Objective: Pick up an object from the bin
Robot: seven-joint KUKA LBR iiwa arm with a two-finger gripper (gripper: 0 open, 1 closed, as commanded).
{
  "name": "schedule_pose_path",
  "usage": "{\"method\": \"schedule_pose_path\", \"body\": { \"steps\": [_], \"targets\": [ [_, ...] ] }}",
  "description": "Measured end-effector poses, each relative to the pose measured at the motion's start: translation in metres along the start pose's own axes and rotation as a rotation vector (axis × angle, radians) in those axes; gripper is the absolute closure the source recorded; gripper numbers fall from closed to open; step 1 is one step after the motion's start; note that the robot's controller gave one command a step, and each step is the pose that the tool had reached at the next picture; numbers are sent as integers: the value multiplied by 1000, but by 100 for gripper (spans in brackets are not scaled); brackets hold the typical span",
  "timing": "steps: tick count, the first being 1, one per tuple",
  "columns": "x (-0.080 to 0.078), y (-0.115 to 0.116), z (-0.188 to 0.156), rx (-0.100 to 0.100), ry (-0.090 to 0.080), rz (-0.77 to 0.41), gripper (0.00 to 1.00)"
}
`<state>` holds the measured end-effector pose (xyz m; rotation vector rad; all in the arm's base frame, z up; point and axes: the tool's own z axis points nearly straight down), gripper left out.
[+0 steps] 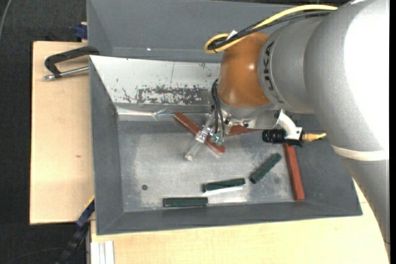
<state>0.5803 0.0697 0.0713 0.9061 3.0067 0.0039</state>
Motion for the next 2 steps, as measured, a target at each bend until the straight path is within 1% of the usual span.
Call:
{"method": "schedule_pose_path", "body": {
  "steps": [1, 2],
  "targets": [
    [0, 0, 0, 0, 0, 0, 100],
    [0, 1, -39, -1, -2, -2, 100]
  ]
}}
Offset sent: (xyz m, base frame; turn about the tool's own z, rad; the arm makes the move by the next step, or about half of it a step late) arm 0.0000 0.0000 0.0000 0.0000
